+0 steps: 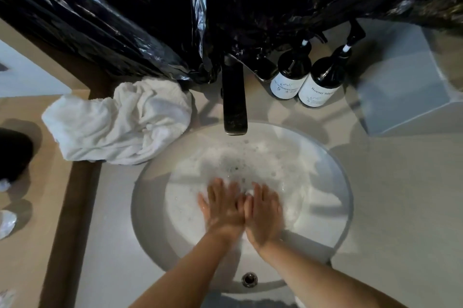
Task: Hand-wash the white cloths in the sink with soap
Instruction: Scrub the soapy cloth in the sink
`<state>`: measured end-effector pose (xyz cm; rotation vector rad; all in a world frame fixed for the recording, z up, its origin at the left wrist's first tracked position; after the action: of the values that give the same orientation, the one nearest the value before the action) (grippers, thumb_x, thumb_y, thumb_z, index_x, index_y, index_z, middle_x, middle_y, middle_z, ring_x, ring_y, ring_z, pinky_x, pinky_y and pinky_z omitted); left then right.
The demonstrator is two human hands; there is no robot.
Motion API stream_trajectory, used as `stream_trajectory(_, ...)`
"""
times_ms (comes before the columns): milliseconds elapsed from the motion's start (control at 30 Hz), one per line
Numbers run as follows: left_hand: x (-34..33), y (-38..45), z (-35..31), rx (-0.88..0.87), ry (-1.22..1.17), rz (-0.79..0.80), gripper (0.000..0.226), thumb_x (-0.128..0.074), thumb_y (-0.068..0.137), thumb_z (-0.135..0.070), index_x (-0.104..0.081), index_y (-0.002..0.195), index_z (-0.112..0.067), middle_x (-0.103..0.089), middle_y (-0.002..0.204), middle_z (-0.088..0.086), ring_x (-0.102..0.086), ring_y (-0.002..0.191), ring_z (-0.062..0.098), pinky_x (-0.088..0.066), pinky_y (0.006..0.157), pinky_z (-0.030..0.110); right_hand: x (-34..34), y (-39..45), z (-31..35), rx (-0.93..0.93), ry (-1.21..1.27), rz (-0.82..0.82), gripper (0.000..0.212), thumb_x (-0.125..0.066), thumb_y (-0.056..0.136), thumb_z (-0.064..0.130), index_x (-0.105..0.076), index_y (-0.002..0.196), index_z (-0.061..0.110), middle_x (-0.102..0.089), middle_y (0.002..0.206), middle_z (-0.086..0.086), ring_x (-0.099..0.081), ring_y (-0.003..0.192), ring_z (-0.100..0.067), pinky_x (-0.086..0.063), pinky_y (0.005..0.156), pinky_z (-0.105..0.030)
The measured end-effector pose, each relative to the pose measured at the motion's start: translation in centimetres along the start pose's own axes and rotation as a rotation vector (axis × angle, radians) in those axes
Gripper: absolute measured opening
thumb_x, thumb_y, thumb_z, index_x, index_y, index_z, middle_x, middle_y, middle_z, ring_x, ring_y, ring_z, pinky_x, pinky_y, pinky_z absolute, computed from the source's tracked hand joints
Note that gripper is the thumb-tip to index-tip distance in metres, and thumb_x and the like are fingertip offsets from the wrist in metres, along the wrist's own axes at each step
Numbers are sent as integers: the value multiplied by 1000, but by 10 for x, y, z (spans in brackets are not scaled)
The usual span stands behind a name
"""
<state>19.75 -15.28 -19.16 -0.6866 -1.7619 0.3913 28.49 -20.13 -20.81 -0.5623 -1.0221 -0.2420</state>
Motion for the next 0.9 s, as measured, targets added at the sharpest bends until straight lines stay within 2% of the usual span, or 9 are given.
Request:
stream_trajectory(67, -13, 8, 6, 47, -56, 4, 59, -23, 96, -59, -24, 150, -34, -3, 161, 11, 2, 149, 31, 4, 118, 47, -7, 3, 1, -5, -99, -40, 37, -35, 88, 38, -66, 99, 21, -68, 90, -1, -65, 84, -24, -47, 80, -38)
stream_trajectory(133, -18, 21, 10, 23, -104, -115, 74, -19, 97, -57, -32, 147, -3, -38, 147, 28, -36, 137, 42, -24, 115, 42, -9, 13, 0, -43, -75, 21, 21, -45, 86, 34, -58, 73, 23, -61, 60, 1, -61, 57, -22, -46, 57, -34)
stream_trajectory(267, -32, 48, 16, 5, -294, -187, 47, -43, 82, -34, -68, 75, 5, -67, 72, 23, -64, 82, 34, -42, 92, 41, -12, 27, -2, -67, 134, 151, 21, -50, 79, 25, -53, 59, 17, -53, 47, -3, -54, 37, -24, -32, 34, -24)
stream_trajectory(433, -7, 58, 1, 139, -349, 131, 30, -45, 101, -20, -59, 123, -6, -59, 116, 9, -57, 102, 22, -46, 98, 34, -6, 48, 0, -154, 46, 346, 30, -38, 97, 4, -56, 120, -1, -58, 125, -18, -53, 120, -29, -36, 92, -31)
stream_trajectory(500, 0, 55, -1, 119, -87, 196, 40, -31, 105, -21, -46, 141, -10, -49, 140, 9, -46, 128, 29, -26, 113, 43, 5, 53, 0, -174, 77, 432, 29, -33, 102, 9, -60, 112, 4, -59, 117, -7, -51, 120, -24, -33, 86, -28)
stream_trajectory(600, 9, 46, -1, 104, -155, 145, 46, -25, 107, -31, -37, 146, -11, -48, 144, 16, -49, 127, 32, -34, 105, 38, 21, 54, -4, -360, 333, 310, 38, -34, 103, 40, -66, 107, 21, -64, 113, -1, -57, 116, -22, -39, 96, -30)
stream_trajectory(700, 23, 27, 3, 44, -463, 237, 69, -24, 98, -61, -33, 149, -15, -46, 148, 13, -45, 134, 30, -32, 108, 35, 45, 53, -7, -207, 420, 156, 55, -43, 97, 54, -51, 55, 18, -57, 61, -2, -59, 65, -19, -48, 69, -37)
stream_trajectory(767, 30, 14, 6, -72, -667, 336, 85, -35, 82, -81, -52, 136, -18, -53, 141, 12, -49, 131, 28, -34, 109, 36, 62, 46, -8, -176, 618, 143, 57, -50, 96, 49, -51, 54, 10, -55, 54, -8, -51, 55, -13, -47, 64, -37)
stream_trajectory(900, 54, -1, 14, -216, -510, 465, 30, -59, 89, -56, -66, 94, -28, -67, 87, -18, -61, 83, -3, -45, 76, 12, 85, 36, -11, -275, 897, 118, 45, -57, 94, 45, -68, 72, 7, -69, 69, -13, -63, 65, -19, -52, 70, -32)
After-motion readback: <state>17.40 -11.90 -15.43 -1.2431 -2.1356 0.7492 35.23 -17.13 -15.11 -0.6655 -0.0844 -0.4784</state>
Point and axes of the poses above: each hand's wrist, its own y-axis towards the middle knuckle, its own x-axis out of the back of the hand, z = x × y, the point moved 1 cm from there along y, towards the middle knuckle
